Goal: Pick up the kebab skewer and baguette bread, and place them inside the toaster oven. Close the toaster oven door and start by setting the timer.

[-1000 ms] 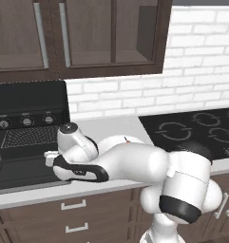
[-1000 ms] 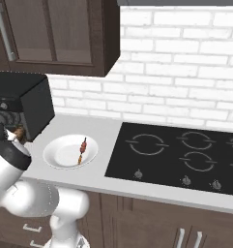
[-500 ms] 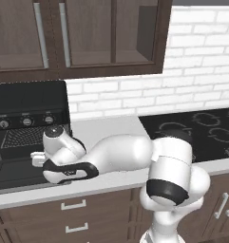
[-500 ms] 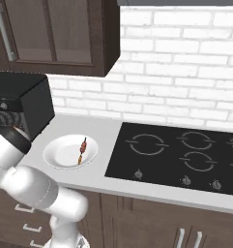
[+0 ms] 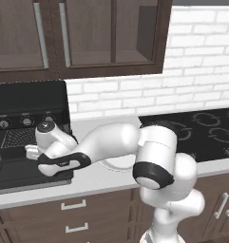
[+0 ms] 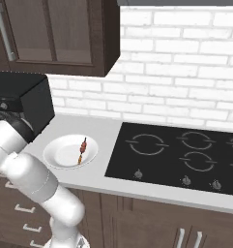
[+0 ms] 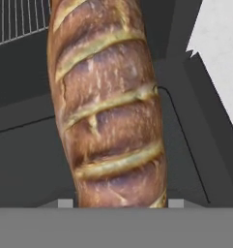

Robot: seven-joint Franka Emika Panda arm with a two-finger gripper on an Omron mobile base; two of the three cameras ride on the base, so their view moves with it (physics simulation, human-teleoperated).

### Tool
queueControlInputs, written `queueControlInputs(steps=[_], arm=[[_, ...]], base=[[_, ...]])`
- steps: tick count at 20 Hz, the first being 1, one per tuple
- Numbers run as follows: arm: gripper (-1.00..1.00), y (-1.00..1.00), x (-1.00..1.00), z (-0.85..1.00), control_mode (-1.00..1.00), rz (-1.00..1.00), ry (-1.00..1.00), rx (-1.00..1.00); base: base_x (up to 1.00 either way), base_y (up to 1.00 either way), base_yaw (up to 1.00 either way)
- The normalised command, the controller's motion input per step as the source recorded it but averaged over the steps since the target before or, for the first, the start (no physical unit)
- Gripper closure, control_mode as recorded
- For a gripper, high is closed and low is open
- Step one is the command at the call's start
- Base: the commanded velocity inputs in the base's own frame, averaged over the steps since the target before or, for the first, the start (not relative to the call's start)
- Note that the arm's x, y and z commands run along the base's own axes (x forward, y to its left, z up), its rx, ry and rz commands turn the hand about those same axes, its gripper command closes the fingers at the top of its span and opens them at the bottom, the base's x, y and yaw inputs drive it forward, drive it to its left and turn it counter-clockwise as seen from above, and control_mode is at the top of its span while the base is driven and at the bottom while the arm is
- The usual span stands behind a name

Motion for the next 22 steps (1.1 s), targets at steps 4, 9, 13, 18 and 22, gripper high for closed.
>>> queueControlInputs(steps=[4, 9, 13, 18, 22], arm=[[1.00, 0.20, 0.28, 0.01, -1.00, -0.09, 0.00, 0.00], [1.00, 0.09, 0.38, 0.00, -1.00, -0.09, 0.00, 0.00], [1.00, 0.08, 0.11, 0.00, -1.00, -0.04, -0.02, 0.00], [1.00, 0.00, 0.00, -0.01, -1.00, 0.00, -0.05, 0.00], [1.00, 0.00, 0.01, -0.05, -1.00, 0.00, -0.10, 0.00]], base=[[0.00, 0.00, 0.00], [0.00, 0.00, 0.00], [0.00, 0.00, 0.00], [0.00, 0.00, 0.00], [0.00, 0.00, 0.00]])
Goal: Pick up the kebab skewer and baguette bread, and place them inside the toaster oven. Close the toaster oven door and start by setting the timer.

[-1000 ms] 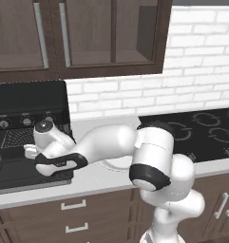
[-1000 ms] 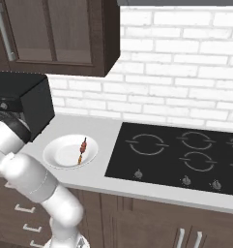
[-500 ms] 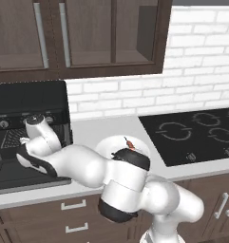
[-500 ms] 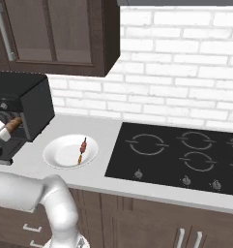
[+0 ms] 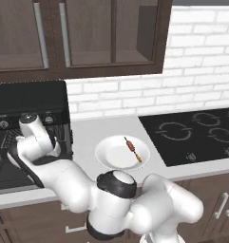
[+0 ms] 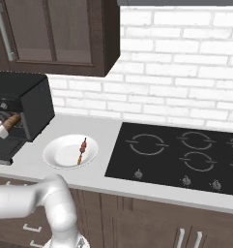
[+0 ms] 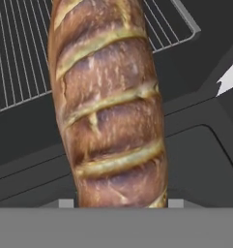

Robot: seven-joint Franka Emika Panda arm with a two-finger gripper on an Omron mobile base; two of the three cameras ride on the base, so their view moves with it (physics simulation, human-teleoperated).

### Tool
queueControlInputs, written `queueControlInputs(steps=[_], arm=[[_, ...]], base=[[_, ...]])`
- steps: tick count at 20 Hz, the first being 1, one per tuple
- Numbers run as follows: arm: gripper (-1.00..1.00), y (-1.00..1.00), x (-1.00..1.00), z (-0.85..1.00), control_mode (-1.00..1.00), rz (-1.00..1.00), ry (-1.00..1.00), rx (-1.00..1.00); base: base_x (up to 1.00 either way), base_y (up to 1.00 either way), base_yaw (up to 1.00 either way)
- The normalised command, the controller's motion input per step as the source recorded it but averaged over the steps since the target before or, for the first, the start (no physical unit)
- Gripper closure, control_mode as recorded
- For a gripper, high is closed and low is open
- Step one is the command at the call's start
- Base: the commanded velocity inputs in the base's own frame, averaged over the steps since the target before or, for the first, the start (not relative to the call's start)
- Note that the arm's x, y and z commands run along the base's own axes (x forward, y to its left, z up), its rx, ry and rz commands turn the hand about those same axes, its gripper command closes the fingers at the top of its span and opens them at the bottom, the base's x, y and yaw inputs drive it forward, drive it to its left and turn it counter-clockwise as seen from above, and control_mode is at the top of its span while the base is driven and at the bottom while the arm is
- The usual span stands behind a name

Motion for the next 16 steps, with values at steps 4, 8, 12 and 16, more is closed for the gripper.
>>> queueControlInputs(steps=[4, 8, 12, 16], arm=[[1.00, 0.00, 0.06, -0.17, -1.00, 0.00, -0.08, 0.00], [1.00, 0.00, 0.24, -0.01, -1.00, 0.00, -0.06, 0.00], [1.00, 0.00, 0.26, 0.00, -1.00, 0.00, 0.00, 0.00], [1.00, 0.00, 0.23, 0.01, -1.00, 0.00, -0.02, 0.00]], base=[[0.00, 0.00, 0.00], [0.00, 0.00, 0.00], [0.00, 0.00, 0.00], [0.00, 0.00, 0.00]])
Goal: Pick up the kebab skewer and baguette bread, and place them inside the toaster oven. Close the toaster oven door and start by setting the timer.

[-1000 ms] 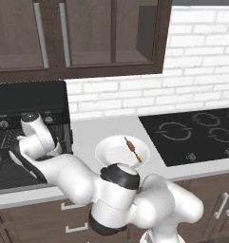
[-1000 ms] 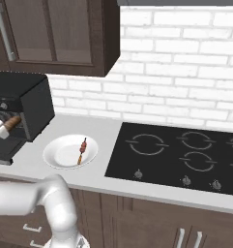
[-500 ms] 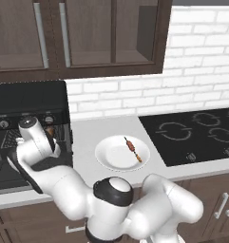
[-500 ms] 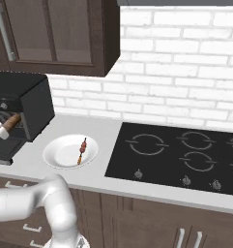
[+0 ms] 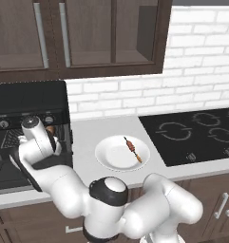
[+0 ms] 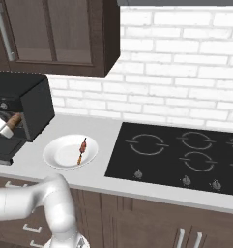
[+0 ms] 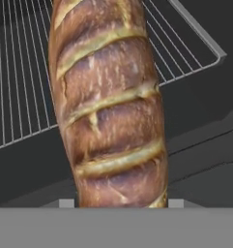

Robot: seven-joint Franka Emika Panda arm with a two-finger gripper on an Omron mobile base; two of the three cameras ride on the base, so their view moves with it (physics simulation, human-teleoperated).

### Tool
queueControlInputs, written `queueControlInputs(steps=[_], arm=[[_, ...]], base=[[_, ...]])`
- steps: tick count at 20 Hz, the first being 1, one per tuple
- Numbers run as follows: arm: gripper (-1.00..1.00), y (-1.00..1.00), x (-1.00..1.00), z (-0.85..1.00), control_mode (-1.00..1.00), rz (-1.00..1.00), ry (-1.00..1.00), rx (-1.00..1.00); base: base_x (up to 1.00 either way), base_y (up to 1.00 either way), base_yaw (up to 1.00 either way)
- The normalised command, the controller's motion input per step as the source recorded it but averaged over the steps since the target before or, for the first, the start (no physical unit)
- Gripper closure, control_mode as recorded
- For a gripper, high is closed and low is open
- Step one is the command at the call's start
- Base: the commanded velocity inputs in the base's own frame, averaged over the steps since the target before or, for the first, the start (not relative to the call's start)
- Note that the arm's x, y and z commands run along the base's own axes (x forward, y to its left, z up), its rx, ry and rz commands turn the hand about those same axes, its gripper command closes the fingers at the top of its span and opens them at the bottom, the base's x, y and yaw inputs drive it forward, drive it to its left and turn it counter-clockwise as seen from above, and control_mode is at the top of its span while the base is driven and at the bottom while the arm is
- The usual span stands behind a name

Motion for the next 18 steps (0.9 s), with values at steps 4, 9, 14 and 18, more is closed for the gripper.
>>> queueControlInputs(steps=[4, 9, 14, 18], arm=[[1.00, 0.00, 0.06, 0.02, -1.00, 0.00, -0.15, -0.01], [1.00, 0.00, 0.08, 0.01, -1.00, 0.00, -0.07, 0.00], [1.00, 0.00, 0.16, 0.05, -1.00, 0.00, 0.00, 0.00], [1.00, 0.00, 0.12, 0.12, -1.00, 0.00, -0.01, 0.00]], base=[[0.00, 0.00, 0.00], [0.00, 0.00, 0.00], [0.00, 0.00, 0.00], [0.00, 0.00, 0.00]])
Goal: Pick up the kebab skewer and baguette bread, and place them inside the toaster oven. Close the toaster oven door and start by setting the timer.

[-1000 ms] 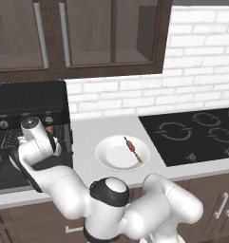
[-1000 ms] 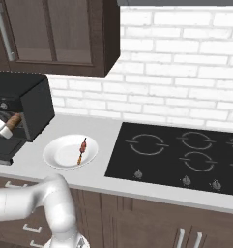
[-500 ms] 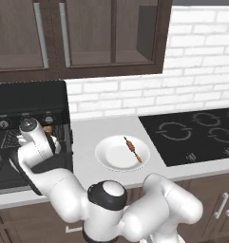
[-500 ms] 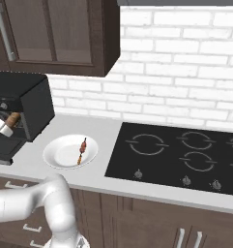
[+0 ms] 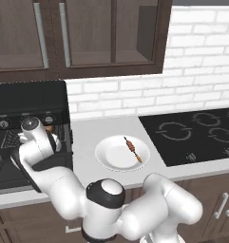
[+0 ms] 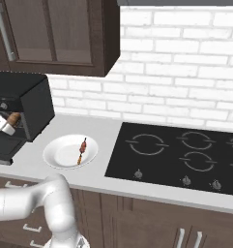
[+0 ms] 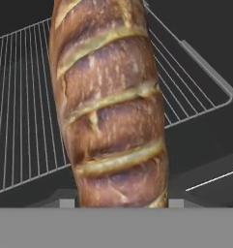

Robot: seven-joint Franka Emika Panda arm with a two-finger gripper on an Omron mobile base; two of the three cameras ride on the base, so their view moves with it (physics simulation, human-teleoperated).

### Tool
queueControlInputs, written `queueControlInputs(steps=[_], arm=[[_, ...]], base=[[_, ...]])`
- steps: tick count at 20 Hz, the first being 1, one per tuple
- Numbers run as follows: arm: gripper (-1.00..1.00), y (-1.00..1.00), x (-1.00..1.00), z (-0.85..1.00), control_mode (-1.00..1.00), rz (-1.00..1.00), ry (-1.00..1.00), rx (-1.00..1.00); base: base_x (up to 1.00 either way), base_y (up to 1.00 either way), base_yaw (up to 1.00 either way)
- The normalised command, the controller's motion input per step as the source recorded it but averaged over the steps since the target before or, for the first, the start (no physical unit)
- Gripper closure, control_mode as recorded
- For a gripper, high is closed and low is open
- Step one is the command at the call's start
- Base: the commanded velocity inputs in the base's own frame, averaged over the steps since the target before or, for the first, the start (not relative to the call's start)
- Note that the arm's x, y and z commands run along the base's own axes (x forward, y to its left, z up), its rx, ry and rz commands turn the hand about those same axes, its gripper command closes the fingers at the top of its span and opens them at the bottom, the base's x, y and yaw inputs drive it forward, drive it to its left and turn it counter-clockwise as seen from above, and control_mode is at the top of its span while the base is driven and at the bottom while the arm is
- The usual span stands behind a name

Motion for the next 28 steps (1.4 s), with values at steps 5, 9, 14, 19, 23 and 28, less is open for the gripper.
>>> queueControlInputs(steps=[5, 9, 14, 19, 23, 28], arm=[[1.00, 0.00, 0.22, 0.03, -1.00, 0.00, 0.00, 0.00], [1.00, 0.00, 0.33, 0.00, -1.00, 0.00, -0.01, 0.00], [1.00, 0.00, 0.36, 0.00, -1.00, 0.00, -0.05, 0.00], [1.00, 0.00, 0.42, 0.00, -1.00, 0.00, 0.00, 0.00], [1.00, 0.00, 0.38, 0.00, -1.00, 0.00, 0.00, 0.00], [1.00, -0.02, 0.37, 0.00, -1.00, 0.00, 0.00, 0.00]], base=[[0.00, 0.00, 0.00], [0.00, 0.00, 0.00], [0.00, 0.00, 0.00], [0.00, 0.00, 0.00], [0.00, 0.00, 0.00], [0.00, 0.00, 0.00]])
